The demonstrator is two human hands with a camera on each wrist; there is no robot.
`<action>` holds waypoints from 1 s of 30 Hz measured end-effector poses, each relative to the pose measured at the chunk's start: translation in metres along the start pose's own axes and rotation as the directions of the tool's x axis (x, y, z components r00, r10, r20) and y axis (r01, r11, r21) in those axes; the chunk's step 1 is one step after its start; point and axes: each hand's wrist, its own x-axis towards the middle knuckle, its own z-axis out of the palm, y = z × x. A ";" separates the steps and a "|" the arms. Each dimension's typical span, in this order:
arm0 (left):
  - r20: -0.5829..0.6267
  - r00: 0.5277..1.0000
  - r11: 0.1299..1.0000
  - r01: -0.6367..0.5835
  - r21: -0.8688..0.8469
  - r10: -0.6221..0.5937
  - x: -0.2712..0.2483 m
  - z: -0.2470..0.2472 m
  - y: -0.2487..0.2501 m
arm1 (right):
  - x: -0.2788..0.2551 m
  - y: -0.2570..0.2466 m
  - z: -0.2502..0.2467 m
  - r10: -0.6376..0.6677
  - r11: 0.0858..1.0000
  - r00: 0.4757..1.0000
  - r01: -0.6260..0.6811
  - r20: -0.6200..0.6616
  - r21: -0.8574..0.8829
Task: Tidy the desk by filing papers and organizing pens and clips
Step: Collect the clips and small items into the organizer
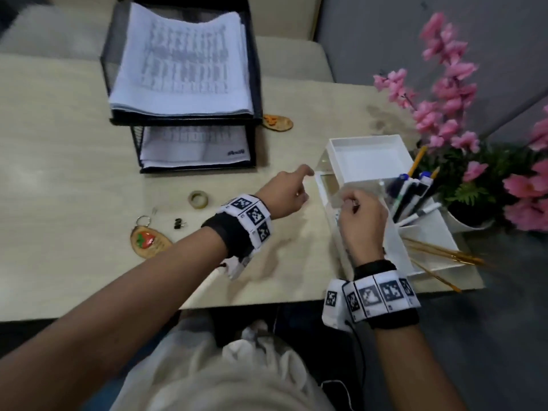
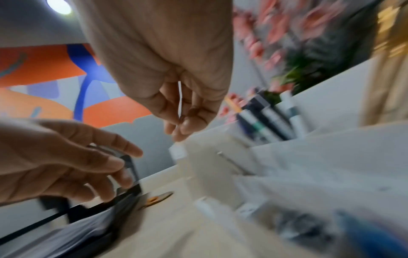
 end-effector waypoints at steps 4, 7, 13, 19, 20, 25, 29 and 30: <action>-0.128 0.961 0.963 0.258 0.080 -0.247 -0.052 -0.052 -0.081 | -0.012 -0.059 0.064 -0.150 0.989 0.936 0.137 0.318 0.062; -0.139 0.896 0.877 0.442 0.188 -0.422 -0.094 -0.080 -0.134 | -0.035 -0.094 0.109 -0.252 0.963 0.806 0.262 0.535 0.060; 0.073 0.841 0.771 0.452 0.449 -0.536 -0.150 -0.081 -0.180 | -0.069 -0.122 0.169 -0.389 0.843 0.614 0.538 0.686 -0.003; 0.148 0.881 0.801 0.325 0.502 -0.450 -0.150 -0.069 -0.190 | -0.071 -0.106 0.182 -0.380 0.788 0.593 0.609 0.710 -0.087; 0.167 0.880 0.811 0.317 0.491 -0.445 -0.147 -0.068 -0.189 | -0.071 -0.102 0.180 -0.363 0.804 0.615 0.587 0.699 -0.099; 0.222 0.906 0.865 0.236 0.442 -0.361 -0.123 -0.053 -0.170 | -0.072 -0.071 0.151 -0.166 0.943 0.798 0.301 0.579 -0.144; 0.232 0.955 0.940 0.104 0.324 -0.186 -0.091 -0.038 -0.127 | -0.063 -0.045 0.110 0.036 0.999 0.902 -0.023 0.430 -0.035; 0.217 0.966 0.964 0.085 0.253 -0.142 -0.081 -0.035 -0.114 | -0.058 -0.040 0.097 0.086 0.994 0.920 -0.106 0.382 0.030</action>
